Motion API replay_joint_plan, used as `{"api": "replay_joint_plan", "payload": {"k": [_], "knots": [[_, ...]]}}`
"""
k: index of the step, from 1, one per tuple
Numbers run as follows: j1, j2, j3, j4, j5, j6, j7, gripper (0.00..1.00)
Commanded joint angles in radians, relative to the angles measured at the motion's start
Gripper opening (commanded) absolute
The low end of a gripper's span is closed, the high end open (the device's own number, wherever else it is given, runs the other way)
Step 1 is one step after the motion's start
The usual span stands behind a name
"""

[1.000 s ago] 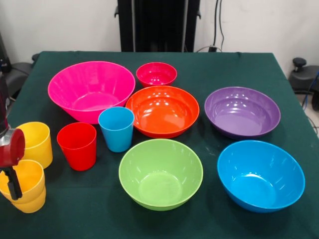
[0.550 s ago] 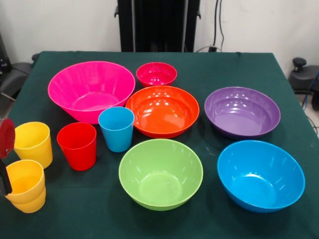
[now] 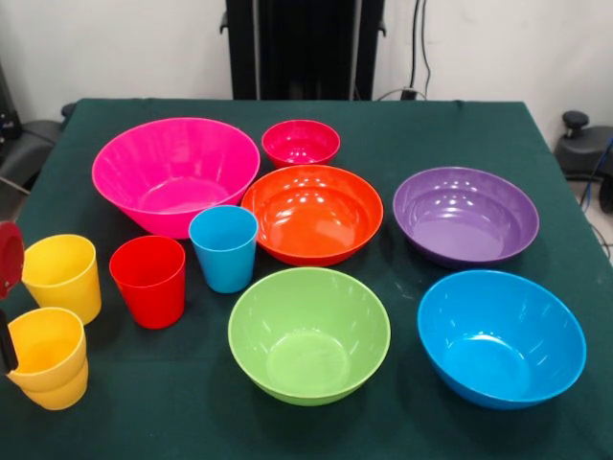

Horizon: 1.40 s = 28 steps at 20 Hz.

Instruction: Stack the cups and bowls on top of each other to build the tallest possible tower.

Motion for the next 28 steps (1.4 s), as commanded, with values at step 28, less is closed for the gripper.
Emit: {"api": "replay_joint_plan", "payload": {"k": [28], "knots": [[-0.022, -0.005, 0.042, 0.175, -0.007, 0.062, -0.407, 1.00]]}}
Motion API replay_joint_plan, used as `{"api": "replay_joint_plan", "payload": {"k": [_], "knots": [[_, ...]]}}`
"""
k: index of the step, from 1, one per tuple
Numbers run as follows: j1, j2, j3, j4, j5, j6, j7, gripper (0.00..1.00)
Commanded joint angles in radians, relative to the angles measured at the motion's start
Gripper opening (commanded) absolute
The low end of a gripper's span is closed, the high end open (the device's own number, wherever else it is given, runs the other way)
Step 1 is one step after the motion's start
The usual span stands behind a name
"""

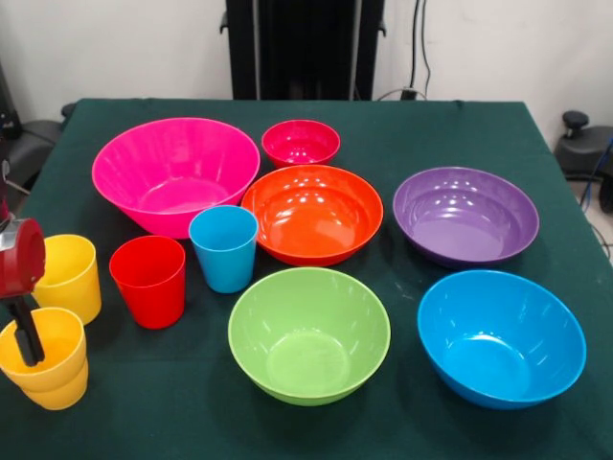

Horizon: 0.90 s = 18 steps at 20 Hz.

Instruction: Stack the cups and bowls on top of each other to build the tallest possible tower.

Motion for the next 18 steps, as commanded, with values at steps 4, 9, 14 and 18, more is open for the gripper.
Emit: {"api": "replay_joint_plan", "payload": {"k": [4, 9, 14, 18], "knots": [[-0.002, 0.001, 0.027, 0.126, -0.016, 0.054, -0.364, 1.00], [0.005, 0.021, 0.018, 0.113, -0.035, 0.034, -0.365, 1.00], [0.014, 0.052, 0.010, 0.083, -0.058, 0.012, -0.374, 1.00], [0.015, 0.070, 0.010, 0.065, -0.069, -0.002, -0.382, 1.00]]}}
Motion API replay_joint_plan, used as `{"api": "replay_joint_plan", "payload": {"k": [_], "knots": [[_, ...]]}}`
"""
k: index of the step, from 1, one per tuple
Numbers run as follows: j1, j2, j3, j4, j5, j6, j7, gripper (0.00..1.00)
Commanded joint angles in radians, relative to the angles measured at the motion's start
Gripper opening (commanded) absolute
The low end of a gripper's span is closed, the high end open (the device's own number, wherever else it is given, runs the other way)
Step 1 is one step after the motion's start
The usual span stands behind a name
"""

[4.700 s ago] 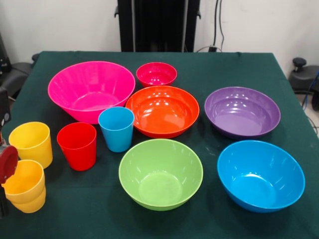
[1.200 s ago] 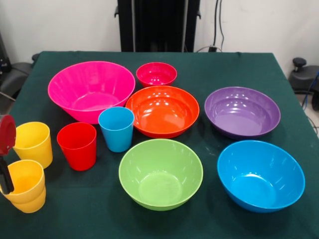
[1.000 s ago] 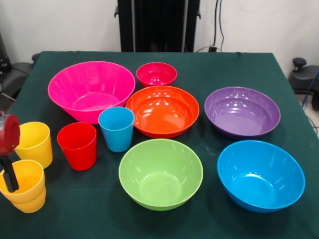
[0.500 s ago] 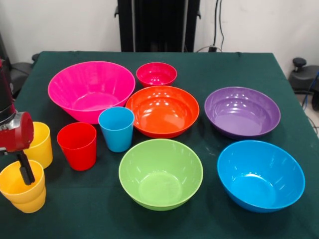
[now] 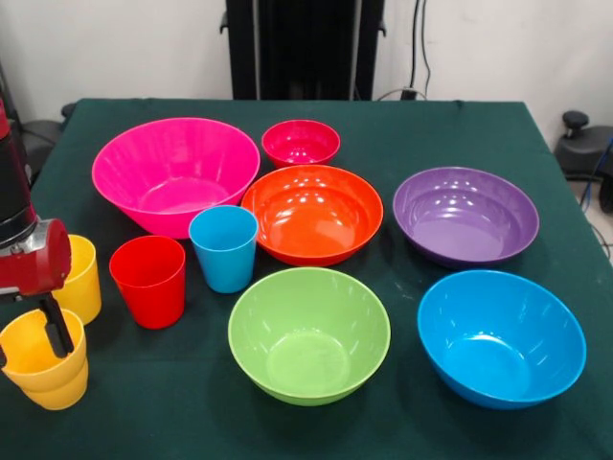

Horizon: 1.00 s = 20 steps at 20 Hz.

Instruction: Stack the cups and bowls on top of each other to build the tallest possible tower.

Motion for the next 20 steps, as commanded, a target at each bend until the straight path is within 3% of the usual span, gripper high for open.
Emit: {"api": "replay_joint_plan", "payload": {"k": [1, 20], "knots": [[0.028, 0.067, 0.011, 0.016, -0.071, -0.007, -0.350, 1.00], [0.020, 0.103, 0.015, -0.002, -0.091, -0.053, -0.383, 1.00]]}}
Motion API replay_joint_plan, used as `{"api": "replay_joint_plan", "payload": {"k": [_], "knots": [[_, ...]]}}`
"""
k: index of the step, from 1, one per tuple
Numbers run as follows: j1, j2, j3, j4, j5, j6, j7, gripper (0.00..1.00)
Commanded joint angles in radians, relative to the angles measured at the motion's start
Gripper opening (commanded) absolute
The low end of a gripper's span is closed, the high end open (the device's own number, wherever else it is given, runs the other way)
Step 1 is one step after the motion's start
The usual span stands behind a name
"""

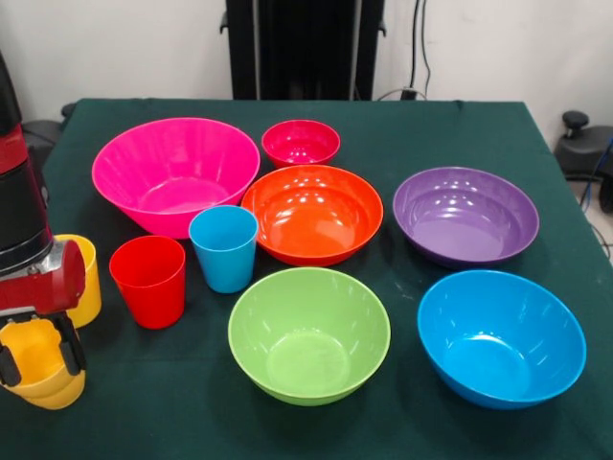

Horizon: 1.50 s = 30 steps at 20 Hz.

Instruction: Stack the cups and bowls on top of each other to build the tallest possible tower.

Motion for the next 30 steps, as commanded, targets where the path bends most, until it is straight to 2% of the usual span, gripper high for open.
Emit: {"api": "replay_joint_plan", "payload": {"k": [1, 12, 21, 30], "knots": [[0.021, 0.066, 0.010, -0.001, -0.084, -0.004, -0.381, 1.00], [0.019, 0.056, 0.003, 0.011, -0.078, 0.003, -0.371, 1.00], [0.021, -0.017, -0.041, 0.089, -0.053, 0.062, -0.269, 1.00], [0.030, -0.049, -0.069, 0.113, -0.041, 0.099, -0.201, 1.00]]}}
